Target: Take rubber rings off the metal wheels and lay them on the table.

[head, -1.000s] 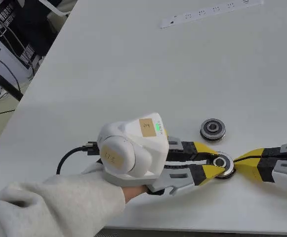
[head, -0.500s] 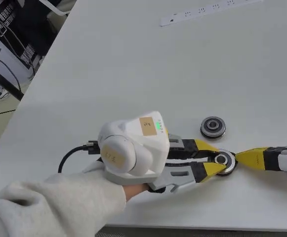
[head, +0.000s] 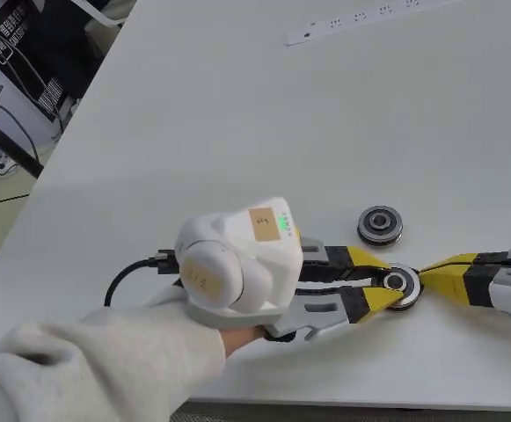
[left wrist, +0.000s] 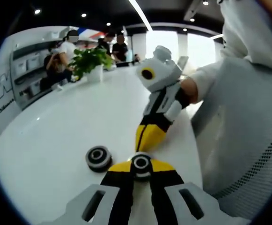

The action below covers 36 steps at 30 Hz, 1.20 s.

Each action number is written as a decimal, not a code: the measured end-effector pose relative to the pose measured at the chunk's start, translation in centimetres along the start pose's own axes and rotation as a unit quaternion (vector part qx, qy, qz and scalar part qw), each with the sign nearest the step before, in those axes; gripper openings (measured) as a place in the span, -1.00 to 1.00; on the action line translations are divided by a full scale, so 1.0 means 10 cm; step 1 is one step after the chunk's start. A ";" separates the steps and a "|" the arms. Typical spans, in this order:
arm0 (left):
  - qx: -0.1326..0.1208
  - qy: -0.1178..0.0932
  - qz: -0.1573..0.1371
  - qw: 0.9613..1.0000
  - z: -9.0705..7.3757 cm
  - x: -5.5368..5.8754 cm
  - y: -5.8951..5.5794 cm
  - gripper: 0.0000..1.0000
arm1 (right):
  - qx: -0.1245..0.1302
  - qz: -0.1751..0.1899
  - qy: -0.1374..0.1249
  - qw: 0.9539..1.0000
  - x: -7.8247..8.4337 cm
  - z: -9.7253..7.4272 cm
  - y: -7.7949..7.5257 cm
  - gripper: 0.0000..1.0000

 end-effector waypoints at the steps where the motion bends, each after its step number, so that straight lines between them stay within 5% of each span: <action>1: 0.000 0.000 0.000 1.000 0.00 0.00 0.00 -0.74 | 0.005 -0.029 0.003 1.000 -0.01 0.01 0.02 -1.00; 13: -0.003 0.001 -0.001 1.000 0.00 0.00 0.01 -0.74 | 0.027 -0.108 0.016 0.994 -0.03 0.03 0.03 -1.00; 17: -0.002 0.001 -0.001 1.000 0.00 0.00 0.01 -0.74 | 0.016 -0.038 0.016 0.999 -0.02 0.02 0.00 -1.00; 19: -0.001 0.001 0.000 1.000 0.00 0.00 0.01 -0.74 | -0.004 0.042 0.003 0.999 -0.03 0.00 -0.03 -1.00; 21: -0.001 0.001 0.001 1.000 0.01 0.00 0.01 -0.74 | -0.040 0.124 -0.011 0.991 -0.04 -0.03 -0.05 -1.00; 23: 0.000 0.001 0.001 1.000 0.01 0.00 0.01 -0.74 | -0.066 0.162 -0.018 0.984 -0.04 -0.06 -0.07 -1.00; 28: 0.003 0.000 0.004 1.000 0.01 0.00 0.01 -0.74 | -0.095 0.223 -0.030 0.970 -0.02 -0.06 -0.09 -1.00; 36: 0.004 -0.001 0.001 1.000 0.00 0.00 0.00 -0.74 | -0.114 0.248 -0.026 0.962 -0.02 -0.05 -0.02 -1.00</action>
Point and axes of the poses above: the centre of the closed fingertips' face, and the gripper's own axes: z roughly forward along the fingers, y roughly to its left, x roughly out of its underside, the point moved 7 cm from there along -z, roughly backward along the fingers, and after that the axes turned 9 degrees about z, right-handed, at the moved point
